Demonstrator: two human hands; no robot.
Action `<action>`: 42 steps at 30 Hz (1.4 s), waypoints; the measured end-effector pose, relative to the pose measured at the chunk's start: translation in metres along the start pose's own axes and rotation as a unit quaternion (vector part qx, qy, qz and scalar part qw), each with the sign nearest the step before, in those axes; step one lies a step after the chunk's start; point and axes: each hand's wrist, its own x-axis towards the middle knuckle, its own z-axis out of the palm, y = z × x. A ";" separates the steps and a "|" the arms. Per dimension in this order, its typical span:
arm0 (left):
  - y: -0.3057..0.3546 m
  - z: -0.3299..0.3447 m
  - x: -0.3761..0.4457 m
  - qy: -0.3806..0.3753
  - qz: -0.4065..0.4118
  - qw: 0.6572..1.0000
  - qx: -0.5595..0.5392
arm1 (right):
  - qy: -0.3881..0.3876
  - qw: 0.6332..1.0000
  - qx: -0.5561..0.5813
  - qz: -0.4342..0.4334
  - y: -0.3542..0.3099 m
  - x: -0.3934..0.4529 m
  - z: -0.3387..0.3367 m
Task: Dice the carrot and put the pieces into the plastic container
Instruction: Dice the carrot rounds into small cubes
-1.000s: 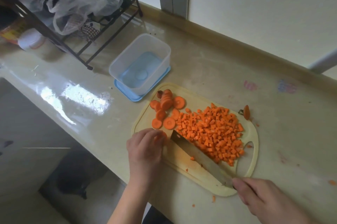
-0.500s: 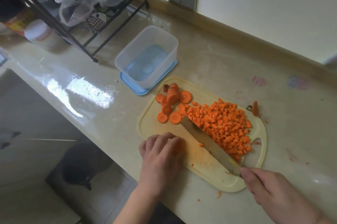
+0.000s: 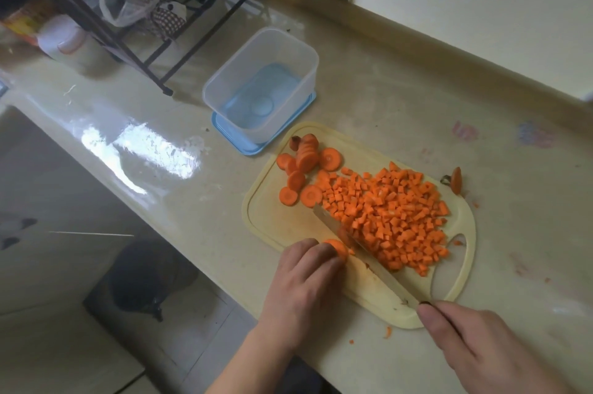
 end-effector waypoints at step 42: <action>0.005 -0.001 0.000 0.039 -0.027 0.999 -0.004 | -0.006 0.999 -0.031 -0.042 0.002 -0.002 0.010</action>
